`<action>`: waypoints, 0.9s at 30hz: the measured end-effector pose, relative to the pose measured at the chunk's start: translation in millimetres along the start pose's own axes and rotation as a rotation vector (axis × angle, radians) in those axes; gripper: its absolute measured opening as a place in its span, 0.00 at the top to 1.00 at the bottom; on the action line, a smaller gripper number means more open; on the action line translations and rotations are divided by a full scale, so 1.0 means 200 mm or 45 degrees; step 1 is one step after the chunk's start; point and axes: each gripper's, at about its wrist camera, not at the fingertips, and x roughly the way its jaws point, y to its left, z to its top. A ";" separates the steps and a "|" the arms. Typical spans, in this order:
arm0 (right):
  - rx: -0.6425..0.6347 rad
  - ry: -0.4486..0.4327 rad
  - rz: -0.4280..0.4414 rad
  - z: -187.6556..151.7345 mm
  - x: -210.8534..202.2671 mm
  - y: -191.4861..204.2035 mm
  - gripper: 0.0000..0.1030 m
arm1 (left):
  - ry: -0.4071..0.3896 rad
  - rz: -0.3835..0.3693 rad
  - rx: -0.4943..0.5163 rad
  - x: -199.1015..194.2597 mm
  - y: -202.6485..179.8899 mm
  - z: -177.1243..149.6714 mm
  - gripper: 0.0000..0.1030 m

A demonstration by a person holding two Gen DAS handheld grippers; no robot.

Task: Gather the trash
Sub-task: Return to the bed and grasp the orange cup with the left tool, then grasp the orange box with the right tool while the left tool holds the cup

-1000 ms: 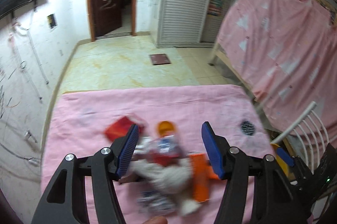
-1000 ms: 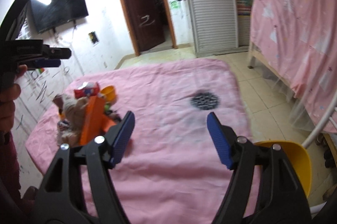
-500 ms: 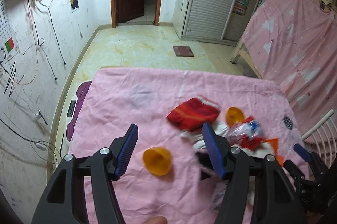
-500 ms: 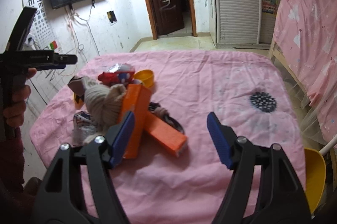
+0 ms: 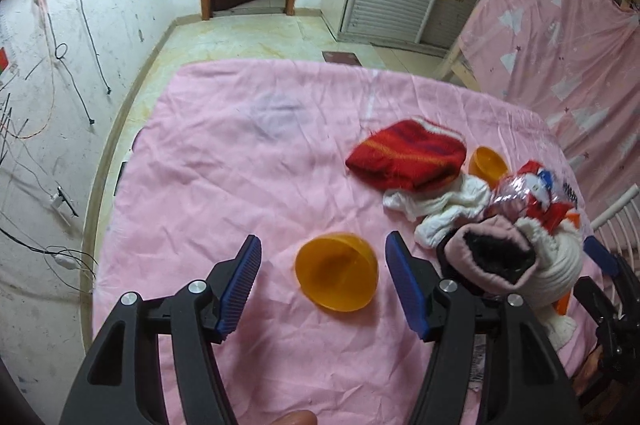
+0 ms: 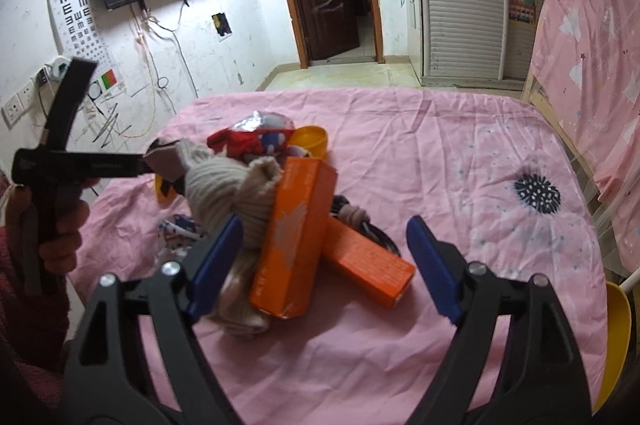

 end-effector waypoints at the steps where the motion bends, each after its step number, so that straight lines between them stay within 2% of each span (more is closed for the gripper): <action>1: -0.003 0.005 -0.001 0.00 0.01 0.00 0.22 | 0.007 0.003 0.009 0.02 0.00 0.00 0.44; 8: 0.007 0.035 -0.018 -0.01 0.07 0.01 0.26 | -0.021 0.029 0.037 0.06 -0.03 -0.02 0.44; 10: 0.003 0.033 -0.023 -0.01 0.07 0.01 0.27 | -0.036 0.051 0.052 0.06 -0.04 -0.03 0.50; 12: 0.000 0.032 -0.036 0.00 0.06 0.01 0.27 | -0.058 0.079 0.043 0.05 -0.04 -0.03 0.67; 15: -0.008 0.029 -0.041 0.01 0.06 0.02 0.28 | -0.072 0.066 0.007 0.04 -0.01 -0.03 0.67; 21: -0.032 0.056 -0.037 0.04 0.10 0.05 0.43 | -0.099 0.079 -0.024 -0.01 0.02 -0.04 0.67; 24: 0.010 0.070 0.014 0.04 0.11 0.03 0.51 | -0.114 0.071 -0.029 -0.05 0.03 -0.04 0.67; 27: 0.051 0.053 0.050 0.05 0.09 0.00 0.53 | -0.122 0.067 -0.027 -0.08 0.04 -0.03 0.67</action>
